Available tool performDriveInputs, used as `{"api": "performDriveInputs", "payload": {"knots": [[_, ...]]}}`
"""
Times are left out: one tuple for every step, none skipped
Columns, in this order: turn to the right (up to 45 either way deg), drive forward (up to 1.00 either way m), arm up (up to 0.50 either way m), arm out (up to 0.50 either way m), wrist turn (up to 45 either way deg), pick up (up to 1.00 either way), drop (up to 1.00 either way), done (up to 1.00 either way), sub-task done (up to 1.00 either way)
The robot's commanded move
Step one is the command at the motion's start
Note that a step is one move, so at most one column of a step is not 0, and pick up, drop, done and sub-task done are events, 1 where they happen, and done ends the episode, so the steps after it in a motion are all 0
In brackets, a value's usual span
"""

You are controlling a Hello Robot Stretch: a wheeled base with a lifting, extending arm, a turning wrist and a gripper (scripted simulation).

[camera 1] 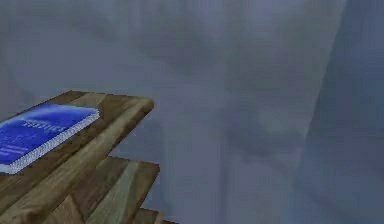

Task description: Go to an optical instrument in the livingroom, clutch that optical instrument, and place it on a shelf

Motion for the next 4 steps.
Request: {"api": "performDriveInputs", "payload": {"knots": [[-45.0,0.0,0.0,0.0,0.0,0.0,0.0,0.0,0.0],[-45.0,0.0,0.0,0.0,0.0,0.0,0.0,0.0,0.0],[-18.0,0.0,0.0,0.0,0.0,0.0,0.0,0.0,0.0],[0.0,0.15,0.0,0.0,0.0,0.0,0.0,0.0,0.0]]}}
